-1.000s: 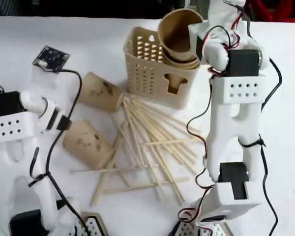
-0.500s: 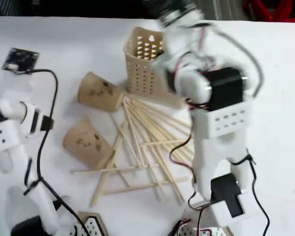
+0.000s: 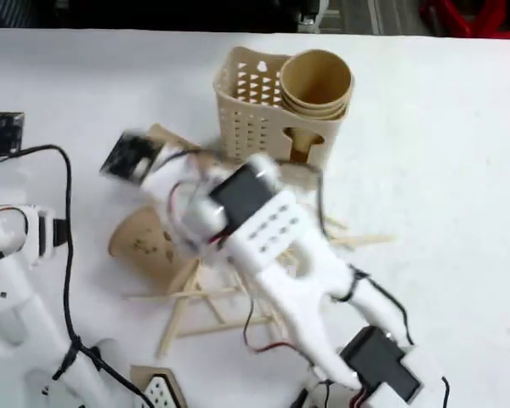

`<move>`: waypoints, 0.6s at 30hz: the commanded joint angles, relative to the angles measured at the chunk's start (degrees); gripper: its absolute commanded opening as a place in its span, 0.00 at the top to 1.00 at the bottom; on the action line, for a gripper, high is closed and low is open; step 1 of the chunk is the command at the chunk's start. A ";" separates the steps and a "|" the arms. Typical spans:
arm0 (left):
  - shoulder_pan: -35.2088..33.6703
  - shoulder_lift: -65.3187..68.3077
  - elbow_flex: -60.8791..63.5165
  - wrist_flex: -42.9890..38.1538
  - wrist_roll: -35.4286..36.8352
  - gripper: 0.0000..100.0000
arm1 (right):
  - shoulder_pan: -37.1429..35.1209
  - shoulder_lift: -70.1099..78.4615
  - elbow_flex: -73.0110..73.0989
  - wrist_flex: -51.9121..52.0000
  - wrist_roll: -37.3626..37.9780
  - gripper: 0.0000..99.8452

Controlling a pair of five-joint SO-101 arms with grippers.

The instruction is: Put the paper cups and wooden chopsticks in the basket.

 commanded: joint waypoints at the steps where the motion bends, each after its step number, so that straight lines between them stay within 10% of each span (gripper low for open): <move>1: -3.21 -1.54 0.70 -2.37 2.37 0.74 | -4.70 -2.59 6.33 -5.49 -4.66 0.66; 18: -7.69 -1.54 2.46 -2.81 2.29 0.74 | -14.20 -2.24 31.30 -38.02 -8.44 0.59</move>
